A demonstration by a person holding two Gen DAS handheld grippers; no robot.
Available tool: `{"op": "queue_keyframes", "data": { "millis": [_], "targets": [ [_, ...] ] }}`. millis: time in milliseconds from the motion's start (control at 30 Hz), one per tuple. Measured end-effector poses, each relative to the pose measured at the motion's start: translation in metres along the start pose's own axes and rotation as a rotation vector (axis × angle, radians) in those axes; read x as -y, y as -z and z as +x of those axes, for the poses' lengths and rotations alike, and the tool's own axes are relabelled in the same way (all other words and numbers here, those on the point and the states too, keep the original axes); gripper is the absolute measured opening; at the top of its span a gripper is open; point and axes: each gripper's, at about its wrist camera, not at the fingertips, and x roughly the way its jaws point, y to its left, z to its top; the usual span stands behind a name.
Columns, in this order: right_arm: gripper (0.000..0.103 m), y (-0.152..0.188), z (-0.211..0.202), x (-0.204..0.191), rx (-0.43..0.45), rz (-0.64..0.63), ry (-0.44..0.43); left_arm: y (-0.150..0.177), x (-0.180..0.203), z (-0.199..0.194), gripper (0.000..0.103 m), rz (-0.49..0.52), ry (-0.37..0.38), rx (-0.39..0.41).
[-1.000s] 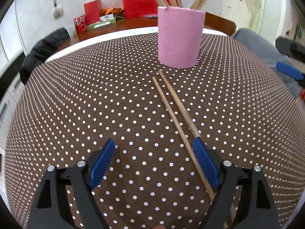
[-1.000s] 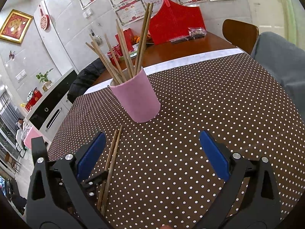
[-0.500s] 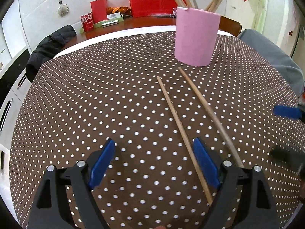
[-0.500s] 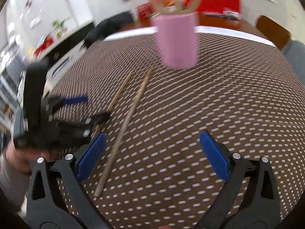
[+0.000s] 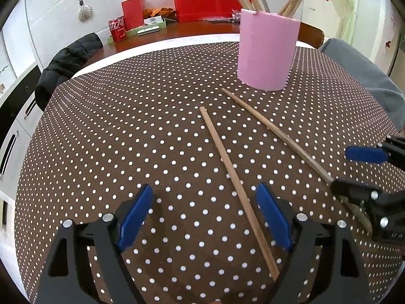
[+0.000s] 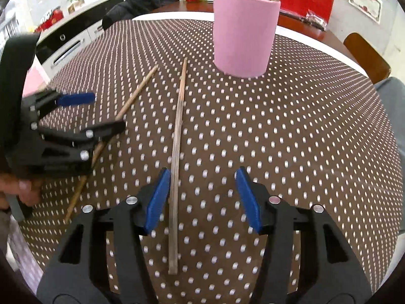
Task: Organize utensils
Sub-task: 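Close the right tool on one stick while the left tool grasps the other, then raise both held sticks over the pink cup and lower them in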
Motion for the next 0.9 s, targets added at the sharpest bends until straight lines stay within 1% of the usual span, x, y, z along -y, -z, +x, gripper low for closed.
{"op": "queue_keyframes", "data": {
  "millis": [100, 200, 267, 300, 333, 367, 400, 433, 500, 533, 567, 667, 767, 900],
  "targets": [
    [0.054, -0.018, 0.01, 0.0, 0.001, -0.01, -0.019, -0.005, -0.003, 0.005, 0.083, -0.015, 0.01, -0.01],
    [0.054, -0.035, 0.023, -0.01, -0.017, -0.03, -0.037, -0.011, -0.005, 0.008, 0.082, -0.011, 0.014, -0.018],
    [0.052, -0.042, 0.028, -0.016, -0.017, -0.054, -0.011, -0.013, -0.006, 0.009, 0.079, -0.003, 0.028, -0.021],
    [0.046, -0.044, 0.03, -0.02, -0.019, -0.064, -0.006, -0.014, -0.007, 0.009, 0.075, 0.001, 0.031, -0.019],
    [0.04, -0.047, 0.032, -0.023, -0.017, -0.08, 0.009, -0.016, -0.007, 0.01, 0.067, 0.011, 0.037, -0.016],
    [0.031, -0.048, 0.032, -0.027, -0.014, -0.093, 0.019, -0.018, -0.006, 0.009, 0.061, 0.021, 0.045, -0.012],
    [0.024, -0.05, 0.032, -0.029, -0.017, -0.099, 0.013, -0.017, -0.006, 0.008, 0.045, 0.027, 0.048, -0.01],
    [0.02, -0.05, 0.032, -0.031, -0.019, -0.107, 0.014, -0.019, -0.006, 0.008, 0.026, 0.031, 0.053, -0.011],
    [0.007, -0.052, 0.033, -0.035, -0.021, -0.122, 0.016, -0.022, -0.007, 0.01, 0.008, 0.031, 0.065, -0.015],
    [0.007, -0.051, 0.032, -0.035, -0.02, -0.12, 0.01, -0.023, -0.007, 0.011, 0.006, 0.025, 0.079, -0.016],
    [0.006, -0.054, 0.035, -0.037, -0.018, -0.114, 0.005, -0.021, -0.008, 0.01, 0.006, 0.014, 0.087, -0.013],
    [0.006, -0.048, 0.031, -0.03, -0.001, -0.077, -0.023, -0.019, -0.013, 0.01, 0.006, -0.025, 0.095, -0.001],
    [0.006, -0.04, 0.022, -0.016, 0.03, -0.025, -0.08, -0.018, -0.018, 0.006, 0.006, -0.064, 0.101, 0.025],
    [0.006, -0.033, 0.003, 0.002, 0.097, 0.034, -0.141, -0.021, -0.021, -0.005, 0.006, -0.109, 0.101, 0.082]
  ]
}}
